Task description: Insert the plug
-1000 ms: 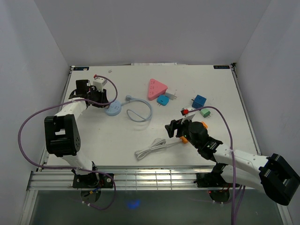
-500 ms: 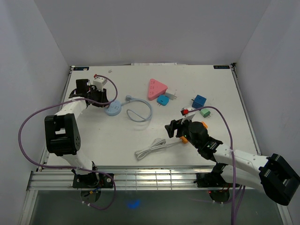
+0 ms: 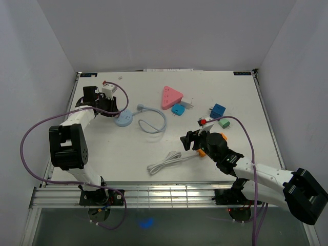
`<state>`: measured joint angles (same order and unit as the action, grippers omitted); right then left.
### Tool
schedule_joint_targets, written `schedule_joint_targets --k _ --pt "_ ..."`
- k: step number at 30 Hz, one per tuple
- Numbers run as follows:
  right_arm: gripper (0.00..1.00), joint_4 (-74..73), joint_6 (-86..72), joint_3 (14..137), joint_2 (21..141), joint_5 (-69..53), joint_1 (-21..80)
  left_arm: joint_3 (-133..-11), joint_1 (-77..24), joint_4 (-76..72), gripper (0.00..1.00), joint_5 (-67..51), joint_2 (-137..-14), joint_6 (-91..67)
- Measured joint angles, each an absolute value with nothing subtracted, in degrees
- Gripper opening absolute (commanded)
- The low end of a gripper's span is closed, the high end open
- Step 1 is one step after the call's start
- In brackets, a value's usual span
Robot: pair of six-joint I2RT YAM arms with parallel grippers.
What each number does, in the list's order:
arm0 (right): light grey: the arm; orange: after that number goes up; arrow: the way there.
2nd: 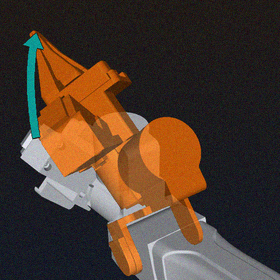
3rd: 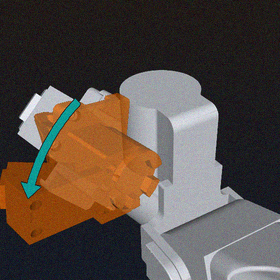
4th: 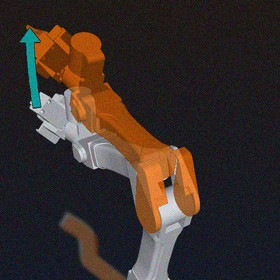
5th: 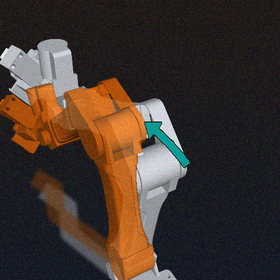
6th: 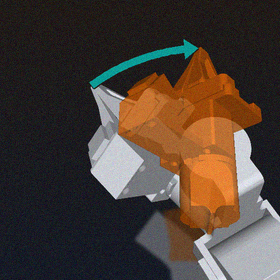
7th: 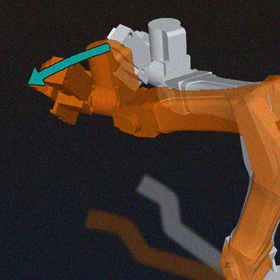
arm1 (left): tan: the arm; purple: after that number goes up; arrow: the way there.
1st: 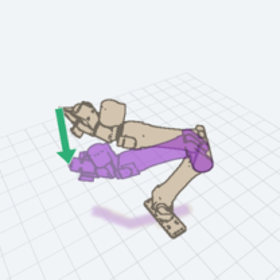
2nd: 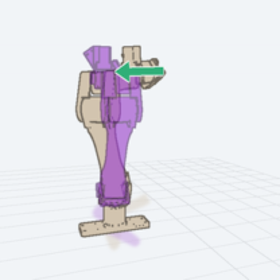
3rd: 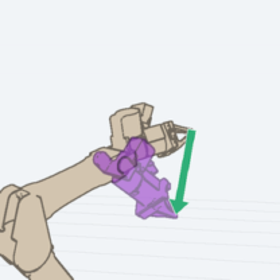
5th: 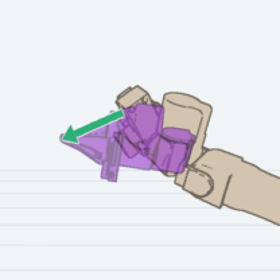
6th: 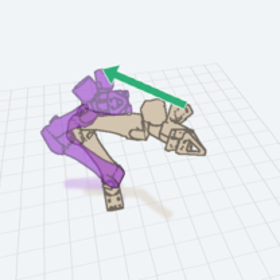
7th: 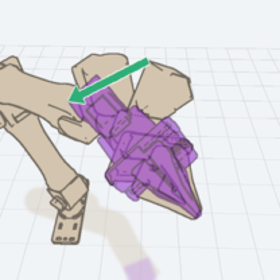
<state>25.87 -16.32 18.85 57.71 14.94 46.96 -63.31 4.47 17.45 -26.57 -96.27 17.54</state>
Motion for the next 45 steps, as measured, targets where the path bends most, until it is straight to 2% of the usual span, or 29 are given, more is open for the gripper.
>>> schedule_joint_targets --k 22,37,45 --pt "0.79 25.9 -16.4 18.9 57.7 14.8 46.5 -65.1 4.3 16.9 0.00 -26.2 -98.9 17.5" --pt "0.79 25.9 -16.4 18.9 57.7 14.3 46.2 -68.3 -0.5 19.5 0.00 -18.0 -100.2 19.5" --pt "0.79 25.9 -16.4 18.9 57.7 14.0 46.1 -69.5 -1.0 20.2 0.00 -17.5 -101.1 20.1"
